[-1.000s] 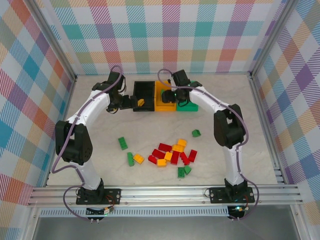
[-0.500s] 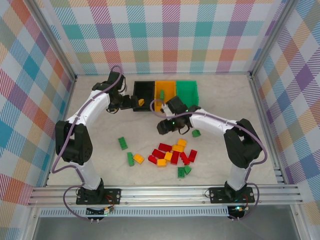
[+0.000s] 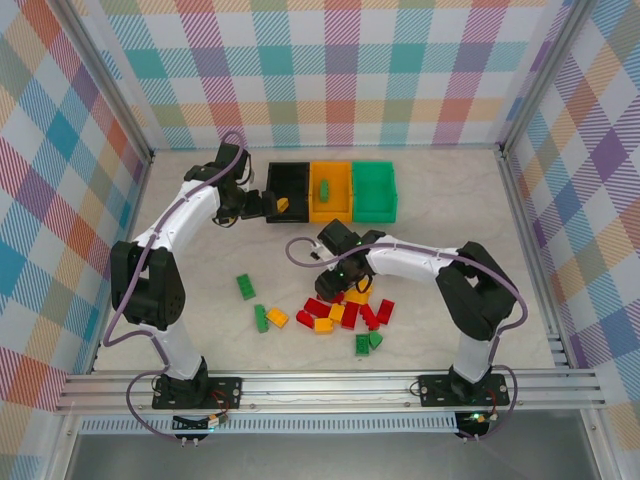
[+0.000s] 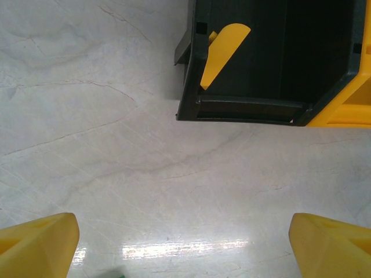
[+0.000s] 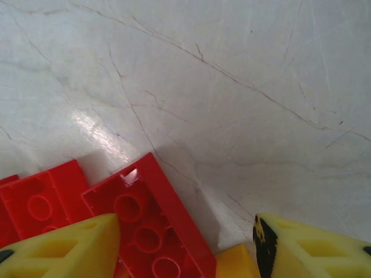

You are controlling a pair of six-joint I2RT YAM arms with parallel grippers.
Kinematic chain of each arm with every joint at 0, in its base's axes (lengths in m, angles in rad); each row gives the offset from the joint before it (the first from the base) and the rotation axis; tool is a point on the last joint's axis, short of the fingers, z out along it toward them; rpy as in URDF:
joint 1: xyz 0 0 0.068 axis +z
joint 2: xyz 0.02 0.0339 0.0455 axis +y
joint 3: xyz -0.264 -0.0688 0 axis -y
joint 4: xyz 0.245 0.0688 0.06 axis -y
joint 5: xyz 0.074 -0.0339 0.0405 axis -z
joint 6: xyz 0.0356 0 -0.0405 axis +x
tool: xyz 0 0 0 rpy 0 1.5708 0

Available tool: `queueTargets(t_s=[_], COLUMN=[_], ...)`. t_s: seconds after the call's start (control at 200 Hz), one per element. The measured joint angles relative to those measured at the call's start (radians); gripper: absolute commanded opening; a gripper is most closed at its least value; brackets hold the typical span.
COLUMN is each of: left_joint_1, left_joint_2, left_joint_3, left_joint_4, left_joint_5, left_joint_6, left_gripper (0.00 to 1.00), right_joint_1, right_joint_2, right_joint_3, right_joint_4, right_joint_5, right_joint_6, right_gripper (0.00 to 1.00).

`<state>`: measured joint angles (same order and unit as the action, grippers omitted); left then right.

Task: Sort the legos into containers by color
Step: Move the lego to the center of the table.

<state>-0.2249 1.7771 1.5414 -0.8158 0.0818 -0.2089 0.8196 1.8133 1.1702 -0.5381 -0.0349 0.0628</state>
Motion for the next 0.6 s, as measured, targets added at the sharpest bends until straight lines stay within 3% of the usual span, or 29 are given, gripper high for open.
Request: queueTargets(t_s=[0.6], left_joint_1=[0.001], left_joint_2=[0.0], left_joint_3=[0.0], left_joint_4=[0.0], left_joint_5=[-0.001], left_joint_6=[0.0], left_gripper=[0.93], right_joint_1=[0.024], right_joint_2=[0.014], right_joint_3=[0.0], right_joint_4=[-0.005], right_joint_5=[-0.011], right_joint_6=[0.001], right_gripper=[0.63])
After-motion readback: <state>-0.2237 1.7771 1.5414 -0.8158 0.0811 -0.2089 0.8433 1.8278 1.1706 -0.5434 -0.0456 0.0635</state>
